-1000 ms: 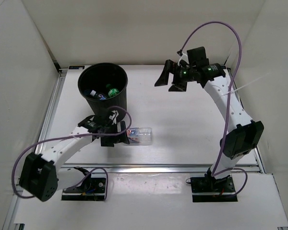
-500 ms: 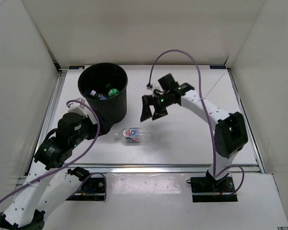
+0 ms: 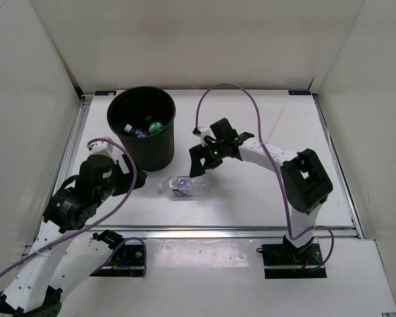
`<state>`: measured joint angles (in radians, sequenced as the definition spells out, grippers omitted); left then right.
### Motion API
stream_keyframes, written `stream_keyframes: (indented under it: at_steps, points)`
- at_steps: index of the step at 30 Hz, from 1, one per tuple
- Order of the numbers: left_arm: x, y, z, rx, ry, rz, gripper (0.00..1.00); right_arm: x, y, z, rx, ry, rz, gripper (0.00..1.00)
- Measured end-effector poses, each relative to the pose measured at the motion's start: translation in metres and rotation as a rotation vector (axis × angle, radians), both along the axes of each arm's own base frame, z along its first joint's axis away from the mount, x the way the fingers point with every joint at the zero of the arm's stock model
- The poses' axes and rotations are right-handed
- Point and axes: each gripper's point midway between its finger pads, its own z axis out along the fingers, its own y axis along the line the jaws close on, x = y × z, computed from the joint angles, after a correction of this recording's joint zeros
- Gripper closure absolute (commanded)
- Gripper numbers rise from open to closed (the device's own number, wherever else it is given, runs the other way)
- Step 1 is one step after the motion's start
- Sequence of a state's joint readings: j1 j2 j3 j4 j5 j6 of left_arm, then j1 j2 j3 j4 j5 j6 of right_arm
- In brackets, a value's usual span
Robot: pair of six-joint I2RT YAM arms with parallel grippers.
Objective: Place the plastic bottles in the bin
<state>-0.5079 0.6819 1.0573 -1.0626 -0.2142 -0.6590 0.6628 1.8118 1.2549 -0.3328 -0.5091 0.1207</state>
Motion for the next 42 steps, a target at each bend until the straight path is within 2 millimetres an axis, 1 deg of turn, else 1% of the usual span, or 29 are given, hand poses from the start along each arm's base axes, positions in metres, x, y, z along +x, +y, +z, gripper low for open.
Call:
stream_keyframes:
  at_steps: [4, 6, 9, 11, 14, 16, 19, 21, 24, 27, 30, 33, 34, 35, 37, 39, 42]
  points:
    - [-0.003, 0.004, -0.005, 0.035, 0.022, -0.007, 0.0, 0.023, 0.017, 0.001, 0.027, -0.057, 0.013, 0.06]
    - [-0.005, 0.005, -0.008, 0.047, 0.034, -0.01, 0.0, 0.03, 0.023, 0.001, 0.042, -0.068, 0.02, 0.06]
    - [-0.009, 0.008, -0.011, 0.062, 0.051, -0.007, 0.0, 0.03, 0.027, -0.002, 0.055, -0.059, 0.032, 0.06]
    - [-0.011, 0.011, -0.013, 0.068, 0.059, -0.001, 0.0, 0.025, 0.027, -0.007, 0.058, -0.046, 0.042, 0.06]
    - [-0.015, 0.016, -0.013, 0.069, 0.06, 0.02, 0.0, 0.007, 0.025, -0.022, 0.044, -0.007, 0.066, 0.06]
    - [-0.017, 0.018, -0.012, 0.064, 0.057, 0.03, 0.0, -0.015, 0.023, -0.034, 0.027, 0.039, 0.093, 0.06]
    - [-0.02, 0.02, -0.011, 0.047, 0.049, 0.047, 0.0, -0.045, 0.026, -0.039, 0.016, 0.072, 0.146, 0.06]
    - [-0.021, 0.021, -0.011, 0.037, 0.046, 0.058, 0.0, -0.059, 0.029, -0.039, 0.008, 0.073, 0.175, 0.05]
    - [-0.023, 0.022, -0.012, 0.026, 0.046, 0.065, 0.0, -0.071, 0.034, -0.038, -0.002, 0.065, 0.203, 0.05]
    - [-0.023, 0.022, -0.016, 0.027, 0.054, 0.067, 0.0, -0.079, 0.037, -0.041, -0.025, 0.054, 0.216, 0.05]
    - [-0.024, 0.022, -0.017, 0.028, 0.059, 0.064, 0.0, -0.092, 0.041, -0.043, -0.05, 0.048, 0.242, 0.05]
    - [-0.027, 0.023, -0.018, 0.029, 0.064, 0.063, 0.0, -0.113, 0.049, -0.047, -0.074, 0.041, 0.283, 0.11]
    - [-0.029, 0.024, -0.018, 0.03, 0.065, 0.063, 0.0, -0.12, 0.051, -0.048, -0.084, 0.041, 0.295, 0.15]
    - [-0.031, 0.025, -0.018, 0.029, 0.064, 0.063, 0.0, -0.127, 0.053, -0.051, -0.094, 0.042, 0.309, 0.22]
    - [-0.034, 0.026, -0.018, 0.024, 0.06, 0.065, 0.0, -0.139, 0.056, -0.054, -0.106, 0.051, 0.329, 0.28]
    - [-0.037, 0.029, -0.016, 0.016, 0.05, 0.069, 0.0, -0.145, 0.057, -0.055, -0.118, 0.059, 0.326, 0.34]
    - [-0.04, 0.034, -0.013, 0.001, 0.033, 0.106, 0.0, -0.147, 0.052, -0.053, -0.133, 0.063, 0.306, 0.4]
